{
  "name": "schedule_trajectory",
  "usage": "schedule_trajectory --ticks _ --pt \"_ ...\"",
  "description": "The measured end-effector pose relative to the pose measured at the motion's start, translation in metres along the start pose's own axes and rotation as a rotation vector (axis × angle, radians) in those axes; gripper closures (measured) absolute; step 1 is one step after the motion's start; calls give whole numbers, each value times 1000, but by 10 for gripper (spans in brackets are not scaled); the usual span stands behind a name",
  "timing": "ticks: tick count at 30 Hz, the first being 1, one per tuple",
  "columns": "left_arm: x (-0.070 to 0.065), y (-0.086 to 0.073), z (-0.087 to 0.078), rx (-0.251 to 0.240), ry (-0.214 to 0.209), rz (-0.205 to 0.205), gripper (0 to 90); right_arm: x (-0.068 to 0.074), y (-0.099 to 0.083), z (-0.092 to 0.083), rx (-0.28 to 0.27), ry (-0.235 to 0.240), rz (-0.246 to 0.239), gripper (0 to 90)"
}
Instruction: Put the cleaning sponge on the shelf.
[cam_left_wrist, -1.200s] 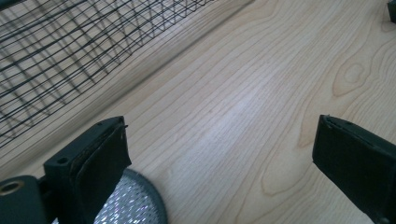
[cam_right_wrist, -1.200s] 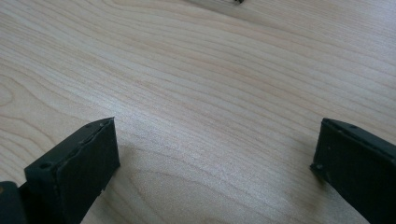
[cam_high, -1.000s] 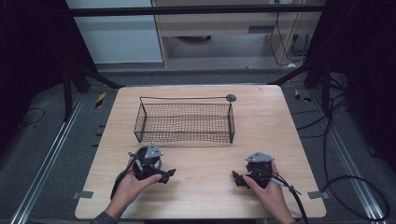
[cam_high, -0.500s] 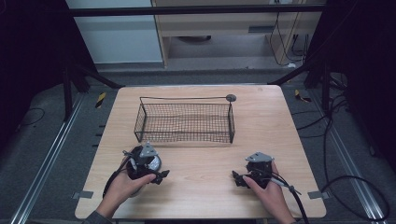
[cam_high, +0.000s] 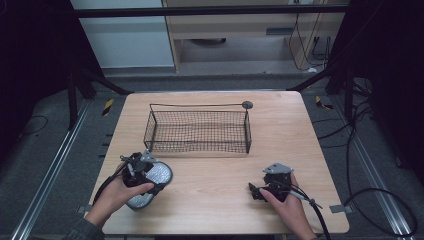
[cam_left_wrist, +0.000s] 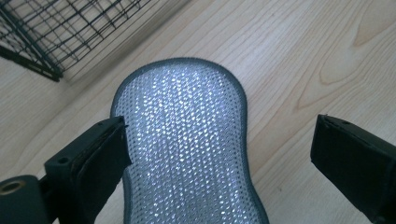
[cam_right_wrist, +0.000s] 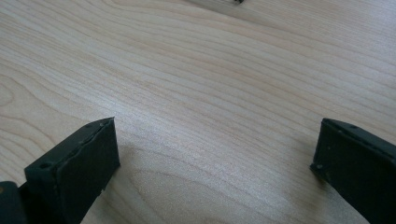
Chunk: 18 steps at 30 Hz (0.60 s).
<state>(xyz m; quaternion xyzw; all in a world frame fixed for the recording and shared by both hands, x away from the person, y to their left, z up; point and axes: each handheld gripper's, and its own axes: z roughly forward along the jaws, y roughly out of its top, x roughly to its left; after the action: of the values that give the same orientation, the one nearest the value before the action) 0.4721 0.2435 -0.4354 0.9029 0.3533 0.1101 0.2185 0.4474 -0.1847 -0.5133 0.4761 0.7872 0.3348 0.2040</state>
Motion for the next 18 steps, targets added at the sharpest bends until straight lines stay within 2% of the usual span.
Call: schedule_trajectory --ticks 7,13,18 --pt "9 -1 -1 84 7 -9 37 0 0 0 2 0 -1 4" --pt "13 -1 0 121 7 -8 38 0 0 0 4 2 -2 4" --pt "18 -1 7 161 4 -17 40 0 0 0 5 3 -2 4"
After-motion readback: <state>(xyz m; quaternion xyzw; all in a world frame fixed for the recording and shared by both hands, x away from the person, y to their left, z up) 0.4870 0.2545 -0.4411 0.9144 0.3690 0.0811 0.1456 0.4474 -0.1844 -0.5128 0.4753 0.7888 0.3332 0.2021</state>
